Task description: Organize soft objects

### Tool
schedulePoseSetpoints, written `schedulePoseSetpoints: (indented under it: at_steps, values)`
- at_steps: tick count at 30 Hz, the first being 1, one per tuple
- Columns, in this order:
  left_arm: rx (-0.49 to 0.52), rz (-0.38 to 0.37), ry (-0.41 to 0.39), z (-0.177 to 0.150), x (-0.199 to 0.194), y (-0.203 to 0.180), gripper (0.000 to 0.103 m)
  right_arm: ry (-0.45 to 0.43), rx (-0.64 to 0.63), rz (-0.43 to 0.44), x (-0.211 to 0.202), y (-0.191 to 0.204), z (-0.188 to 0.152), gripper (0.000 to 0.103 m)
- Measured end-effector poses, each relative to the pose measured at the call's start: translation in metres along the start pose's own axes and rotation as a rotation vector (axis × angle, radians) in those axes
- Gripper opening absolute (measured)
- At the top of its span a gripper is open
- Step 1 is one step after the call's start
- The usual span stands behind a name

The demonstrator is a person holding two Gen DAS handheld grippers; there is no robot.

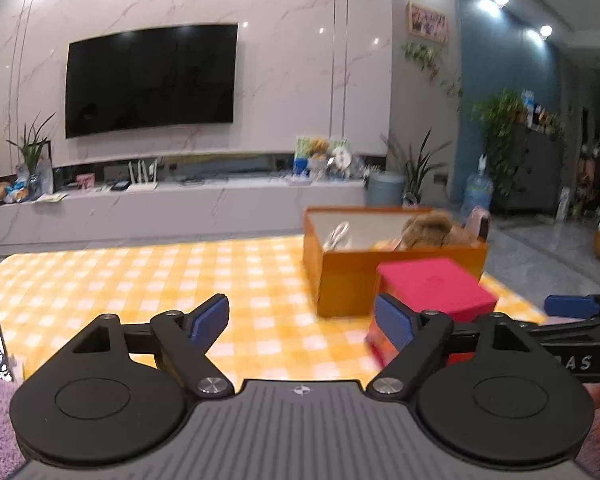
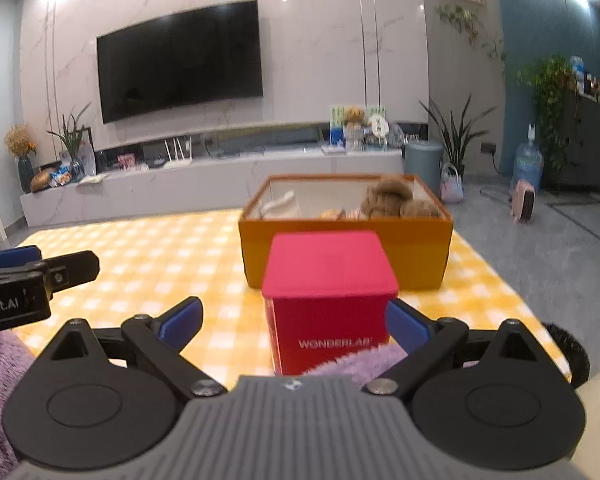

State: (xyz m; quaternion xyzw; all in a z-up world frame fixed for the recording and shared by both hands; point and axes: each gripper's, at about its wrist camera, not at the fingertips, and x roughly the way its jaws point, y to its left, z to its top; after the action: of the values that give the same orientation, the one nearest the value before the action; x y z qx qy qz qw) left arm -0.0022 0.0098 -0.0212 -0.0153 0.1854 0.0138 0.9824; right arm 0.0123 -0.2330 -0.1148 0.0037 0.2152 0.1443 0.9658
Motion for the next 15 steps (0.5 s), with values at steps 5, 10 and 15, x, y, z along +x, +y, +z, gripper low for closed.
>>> schedulePoseSetpoints:
  at_steps: [5,10,15]
  values:
    - [-0.004,-0.004,0.099,-0.017,0.016,0.003,0.097,0.056,0.011,-0.010,0.018,-0.006,-0.013,0.096]
    - [0.032,0.003,0.172,-0.030,0.027,-0.002,0.097,0.112,0.022,0.006,0.034,-0.010,-0.020,0.096]
    - [0.028,0.010,0.210,-0.035,0.030,0.001,0.097,0.117,0.006,0.008,0.038,-0.007,-0.022,0.096]
